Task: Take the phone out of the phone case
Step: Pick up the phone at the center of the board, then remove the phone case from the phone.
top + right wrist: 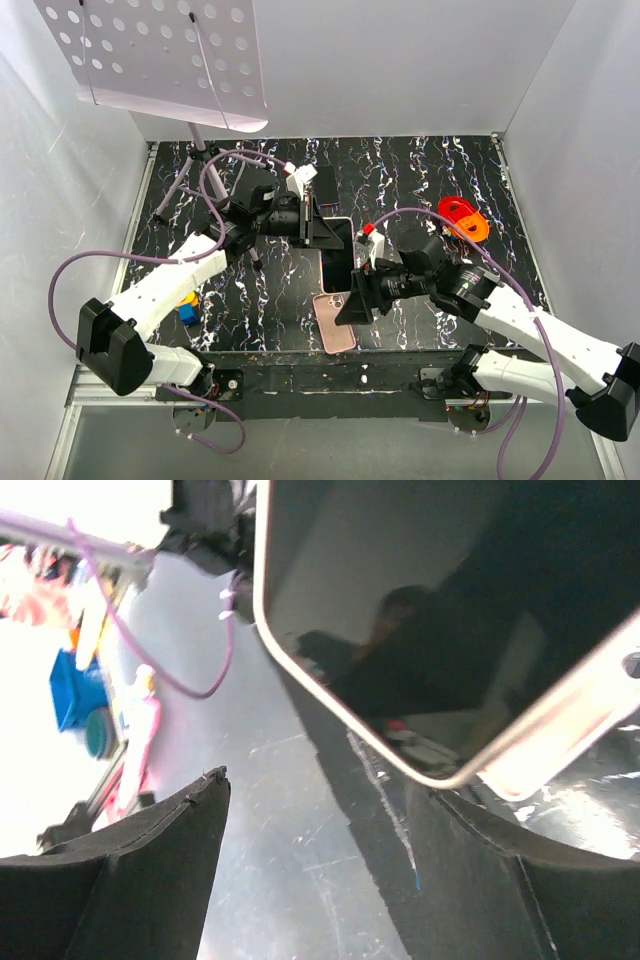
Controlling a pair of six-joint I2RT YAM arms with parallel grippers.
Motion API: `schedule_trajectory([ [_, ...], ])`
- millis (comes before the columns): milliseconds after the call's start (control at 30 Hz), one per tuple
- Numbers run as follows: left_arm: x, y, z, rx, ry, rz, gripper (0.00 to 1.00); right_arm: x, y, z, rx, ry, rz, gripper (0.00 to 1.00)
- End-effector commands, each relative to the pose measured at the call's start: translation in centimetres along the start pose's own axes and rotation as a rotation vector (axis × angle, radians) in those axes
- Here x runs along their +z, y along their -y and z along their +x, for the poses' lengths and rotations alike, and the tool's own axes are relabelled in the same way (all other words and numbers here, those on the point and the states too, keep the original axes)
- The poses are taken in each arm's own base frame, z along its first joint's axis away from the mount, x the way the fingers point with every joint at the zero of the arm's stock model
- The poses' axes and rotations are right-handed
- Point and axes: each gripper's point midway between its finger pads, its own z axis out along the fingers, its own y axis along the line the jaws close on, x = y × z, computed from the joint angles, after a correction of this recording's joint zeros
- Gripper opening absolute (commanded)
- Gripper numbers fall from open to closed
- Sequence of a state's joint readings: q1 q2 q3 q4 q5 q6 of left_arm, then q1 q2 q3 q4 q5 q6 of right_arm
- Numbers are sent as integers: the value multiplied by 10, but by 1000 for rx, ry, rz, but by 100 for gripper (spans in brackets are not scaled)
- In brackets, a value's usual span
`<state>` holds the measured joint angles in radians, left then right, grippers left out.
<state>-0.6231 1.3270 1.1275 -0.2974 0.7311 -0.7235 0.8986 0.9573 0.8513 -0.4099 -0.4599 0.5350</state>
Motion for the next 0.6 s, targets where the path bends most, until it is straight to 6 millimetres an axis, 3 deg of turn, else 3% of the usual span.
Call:
schedule_trajectory([
  [0, -34, 78, -17, 193, 43, 248, 0, -15, -49, 1, -92, 9, -271, 75],
  [200, -45, 99, -20, 194, 34, 327, 0, -31, -60, -8, -82, 105, -373, 58],
  [400, -54, 122, -21, 183, 27, 420, 0, -46, -52, -24, -53, 200, -349, 54],
  [567, -59, 130, -22, 177, 40, 449, 0, -55, -69, -35, -95, 223, -427, 45],
])
